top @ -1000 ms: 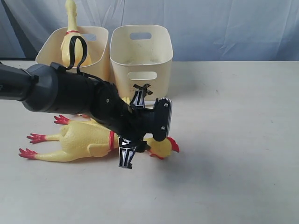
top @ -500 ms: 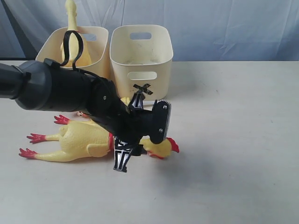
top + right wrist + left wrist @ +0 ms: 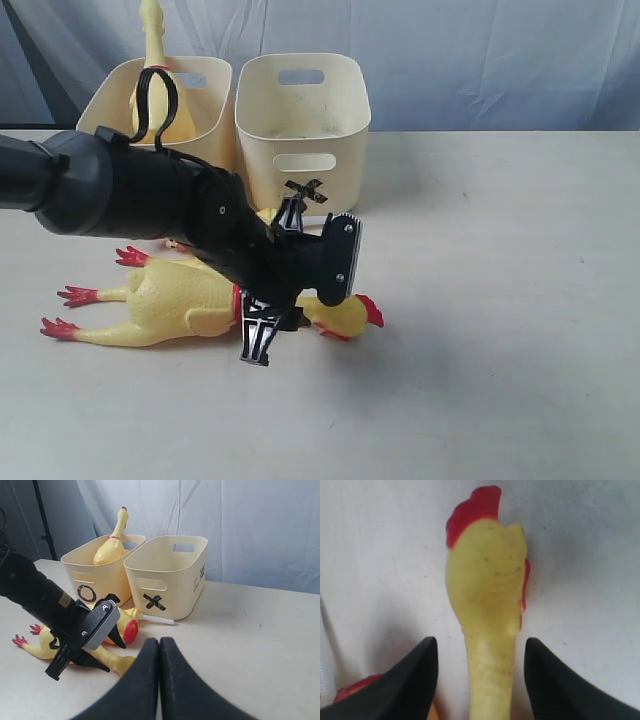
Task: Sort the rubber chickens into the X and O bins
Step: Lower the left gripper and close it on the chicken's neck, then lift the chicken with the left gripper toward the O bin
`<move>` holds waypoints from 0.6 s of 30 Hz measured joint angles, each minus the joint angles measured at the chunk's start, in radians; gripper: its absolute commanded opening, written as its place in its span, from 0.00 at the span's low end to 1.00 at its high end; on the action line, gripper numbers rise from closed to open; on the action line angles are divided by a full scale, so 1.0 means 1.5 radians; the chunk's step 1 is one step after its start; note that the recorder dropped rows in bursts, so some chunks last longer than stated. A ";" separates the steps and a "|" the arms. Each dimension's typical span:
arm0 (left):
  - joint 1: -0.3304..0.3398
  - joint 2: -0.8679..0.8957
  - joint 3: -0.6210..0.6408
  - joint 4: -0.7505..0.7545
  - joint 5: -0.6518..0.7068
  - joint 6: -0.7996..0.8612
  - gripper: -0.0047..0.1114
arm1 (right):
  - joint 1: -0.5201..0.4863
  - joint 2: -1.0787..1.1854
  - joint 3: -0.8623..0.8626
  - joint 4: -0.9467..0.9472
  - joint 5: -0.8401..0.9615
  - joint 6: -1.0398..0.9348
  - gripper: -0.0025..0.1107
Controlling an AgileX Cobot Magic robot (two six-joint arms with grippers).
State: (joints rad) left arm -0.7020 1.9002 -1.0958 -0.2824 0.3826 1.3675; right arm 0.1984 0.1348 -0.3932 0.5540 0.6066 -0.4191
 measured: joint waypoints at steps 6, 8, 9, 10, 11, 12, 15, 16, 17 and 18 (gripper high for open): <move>0.000 0.018 0.000 0.005 -0.003 0.000 0.47 | 0.000 0.000 0.000 0.000 0.000 0.000 0.02; 0.000 0.023 0.000 0.005 -0.012 0.000 0.47 | 0.000 0.000 0.000 0.000 0.000 0.000 0.02; 0.000 0.024 0.000 0.005 -0.020 0.000 0.47 | 0.000 0.000 0.000 0.000 0.000 0.000 0.02; 0.000 0.024 0.000 0.005 -0.021 0.000 0.47 | 0.000 0.000 0.000 0.000 0.000 0.000 0.02; 0.000 0.025 0.000 0.005 -0.024 0.000 0.47 | 0.000 0.000 0.000 0.000 0.000 0.000 0.02; 0.000 0.027 0.000 0.005 -0.024 0.000 0.47 | 0.000 0.000 0.000 0.000 0.000 0.000 0.02; 0.000 0.039 0.000 0.005 -0.025 0.000 0.47 | 0.000 0.000 0.000 0.000 0.000 0.000 0.02; 0.000 0.042 0.000 0.005 -0.025 0.000 0.47 | 0.000 0.000 0.000 0.000 0.000 0.000 0.02; 0.000 0.045 0.000 0.005 -0.025 0.000 0.45 | 0.000 0.000 0.000 0.000 0.000 0.000 0.02; 0.000 0.045 0.000 0.005 -0.025 0.000 0.43 | 0.000 0.000 0.000 0.000 0.000 0.000 0.02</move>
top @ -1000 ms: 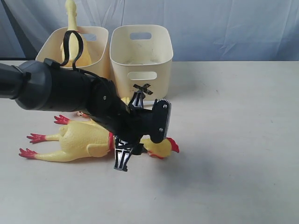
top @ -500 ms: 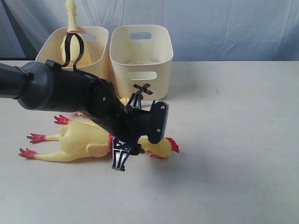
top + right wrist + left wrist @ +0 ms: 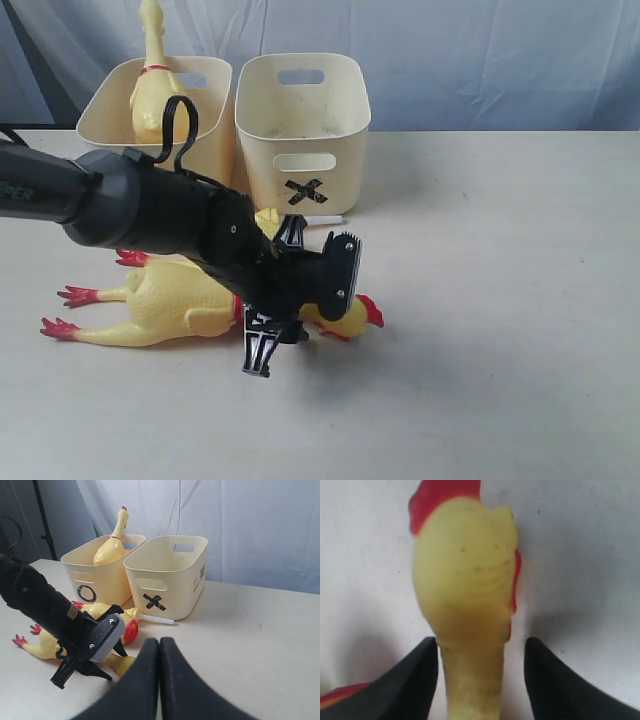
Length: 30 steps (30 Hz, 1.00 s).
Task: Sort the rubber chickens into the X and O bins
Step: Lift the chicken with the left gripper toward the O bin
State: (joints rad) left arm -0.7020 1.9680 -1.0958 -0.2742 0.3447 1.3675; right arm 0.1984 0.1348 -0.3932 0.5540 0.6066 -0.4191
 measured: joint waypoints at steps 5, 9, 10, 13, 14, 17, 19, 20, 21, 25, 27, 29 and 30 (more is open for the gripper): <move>0.000 0.000 0.000 0.000 -0.008 0.000 0.20 | 0.000 0.000 0.000 0.000 0.000 0.000 0.02; 0.000 0.000 0.000 0.000 -0.014 0.000 0.04 | 0.000 0.000 0.000 0.000 0.000 0.000 0.02; 0.000 0.000 0.000 0.000 -0.015 -0.001 0.04 | 0.000 0.000 0.000 0.000 0.000 0.000 0.02; 0.000 0.000 0.000 0.000 -0.016 -0.001 0.04 | 0.000 0.000 0.000 0.000 0.000 0.000 0.02; 0.000 0.000 0.000 -0.006 -0.012 -0.001 0.04 | 0.000 0.000 0.000 0.000 0.000 0.000 0.02; 0.000 -0.008 0.000 -0.007 0.018 -0.007 0.04 | 0.000 0.000 0.000 0.000 0.000 0.000 0.02; 0.000 -0.018 -0.005 -0.007 0.043 -0.032 0.04 | 0.000 0.000 0.000 0.000 0.000 0.000 0.02; 0.000 -0.025 -0.008 -0.009 0.052 -0.051 0.04 | 0.000 0.000 0.000 0.000 0.000 0.000 0.02; 0.000 -0.031 -0.013 -0.010 0.058 -0.069 0.04 | 0.000 0.000 0.000 0.000 0.000 0.000 0.02; 0.000 -0.066 -0.028 -0.011 0.074 -0.155 0.04 | 0.000 0.000 0.000 0.000 0.000 0.000 0.02; 0.000 -0.087 -0.036 -0.012 0.089 -0.187 0.04 | 0.000 0.000 0.000 0.000 0.000 0.000 0.02; 0.000 -0.108 -0.042 -0.013 0.115 -0.215 0.04 | 0.000 0.000 0.000 0.000 0.000 0.000 0.02; 0.000 -0.118 -0.046 -0.013 0.130 -0.228 0.04 | 0.000 0.000 0.000 0.000 0.000 0.000 0.02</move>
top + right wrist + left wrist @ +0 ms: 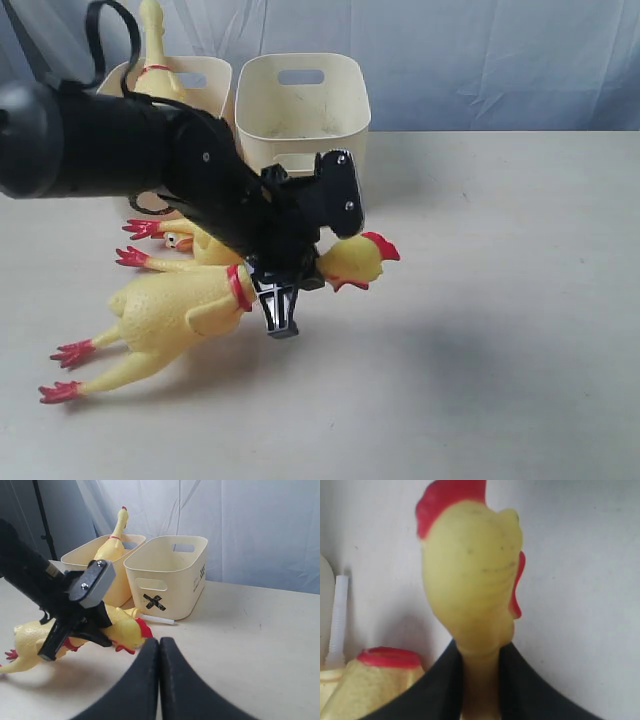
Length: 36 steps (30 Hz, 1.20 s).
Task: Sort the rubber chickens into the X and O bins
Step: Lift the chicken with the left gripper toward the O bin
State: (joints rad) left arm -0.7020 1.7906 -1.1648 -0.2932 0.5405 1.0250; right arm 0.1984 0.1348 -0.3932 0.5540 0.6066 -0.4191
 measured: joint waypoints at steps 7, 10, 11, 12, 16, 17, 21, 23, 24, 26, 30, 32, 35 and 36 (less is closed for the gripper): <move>0.024 -0.075 -0.005 0.001 0.065 -0.090 0.04 | 0.000 0.000 0.000 0.000 0.000 0.000 0.02; 0.050 -0.109 -0.005 0.001 0.076 -0.122 0.04 | 0.000 0.000 0.000 0.000 0.000 0.000 0.02; 0.061 -0.124 -0.005 0.001 0.077 -0.136 0.04 | 0.000 0.000 0.000 0.001 0.000 0.000 0.02; 0.073 -0.133 -0.005 0.001 0.077 -0.143 0.04 | 0.000 0.000 0.000 0.001 0.000 0.000 0.02; 0.125 -0.177 -0.005 -0.014 0.082 -0.163 0.04 | 0.000 0.000 0.000 0.001 0.000 0.000 0.02; 0.145 -0.188 -0.005 -0.024 0.082 -0.164 0.04 | 0.000 0.000 0.000 0.001 0.000 0.000 0.02; 0.219 -0.228 -0.005 -0.074 0.085 -0.167 0.04 | 0.000 0.000 0.000 0.001 0.000 0.000 0.02; 0.261 -0.244 -0.005 -0.104 0.084 -0.169 0.04 | 0.000 0.000 0.000 0.001 0.000 0.000 0.02; 0.278 -0.250 -0.005 -0.117 0.084 -0.169 0.04 | 0.000 0.000 0.000 0.001 0.000 0.000 0.02; 0.322 -0.263 -0.005 -0.149 0.082 -0.169 0.04 | 0.000 0.000 0.000 0.001 0.000 0.000 0.02; 0.400 -0.274 -0.008 -0.215 0.063 -0.169 0.04 | 0.000 0.000 0.000 0.001 0.000 0.000 0.02; 0.440 -0.276 -0.012 -0.261 0.046 -0.169 0.04 | 0.000 0.000 0.000 0.001 0.000 0.000 0.02; 0.493 -0.276 -0.018 -0.332 0.011 -0.170 0.04 | 0.000 0.000 0.000 0.001 0.000 0.000 0.02; 0.507 -0.276 -0.021 -0.355 -0.004 -0.170 0.04 | 0.000 0.000 0.000 0.001 0.000 0.000 0.02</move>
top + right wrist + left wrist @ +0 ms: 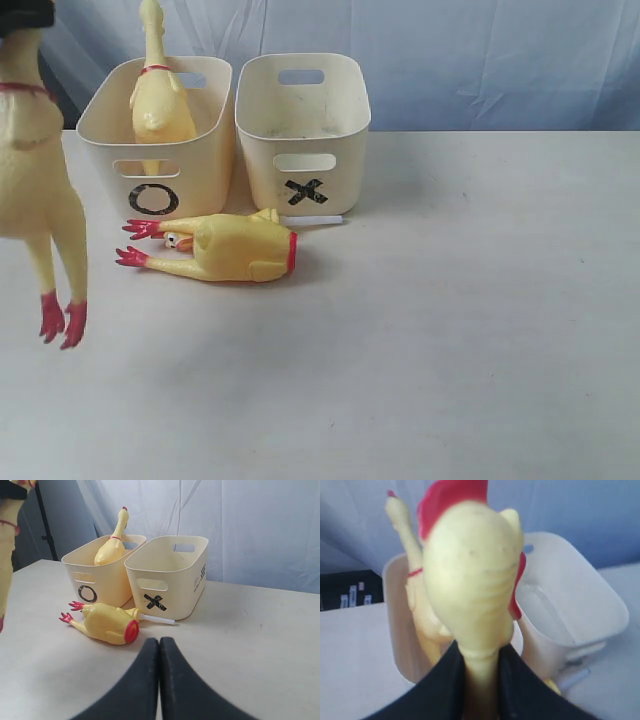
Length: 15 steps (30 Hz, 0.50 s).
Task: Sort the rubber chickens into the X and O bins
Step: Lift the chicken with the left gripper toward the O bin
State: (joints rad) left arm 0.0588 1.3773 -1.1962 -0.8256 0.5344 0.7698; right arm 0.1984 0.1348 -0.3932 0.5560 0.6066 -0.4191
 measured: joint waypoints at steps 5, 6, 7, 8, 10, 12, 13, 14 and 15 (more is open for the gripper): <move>0.038 0.000 -0.019 -0.069 -0.103 0.000 0.04 | 0.000 0.000 0.000 0.000 0.000 0.000 0.02; 0.043 0.000 -0.023 -0.084 -0.129 0.000 0.04 | 0.000 0.000 0.000 0.000 0.000 0.000 0.02; 0.046 0.000 -0.027 -0.098 -0.150 0.001 0.04 | 0.000 0.000 0.000 0.000 0.000 0.000 0.02; 0.047 0.000 -0.033 -0.114 -0.175 0.001 0.04 | 0.000 0.000 0.000 0.000 0.001 0.000 0.02; 0.048 0.002 -0.048 -0.145 -0.215 0.001 0.04 | 0.000 0.000 0.000 0.000 0.001 0.000 0.02; 0.048 0.009 -0.062 -0.182 -0.251 0.001 0.04 | 0.000 0.000 0.000 0.000 0.001 0.000 0.02; 0.048 0.014 -0.068 -0.201 -0.268 0.001 0.04 | 0.000 0.000 0.000 0.000 0.001 0.000 0.02; 0.048 0.020 -0.074 -0.219 -0.287 0.001 0.04 | 0.000 0.000 0.000 0.000 0.001 0.000 0.02; 0.048 0.027 -0.081 -0.233 -0.306 0.001 0.04 | 0.000 0.000 0.000 0.000 0.001 0.000 0.02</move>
State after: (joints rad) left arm 0.1304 1.4178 -1.3180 -1.1751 0.0755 0.7717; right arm 0.1984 0.1348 -0.3932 0.5560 0.6083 -0.4191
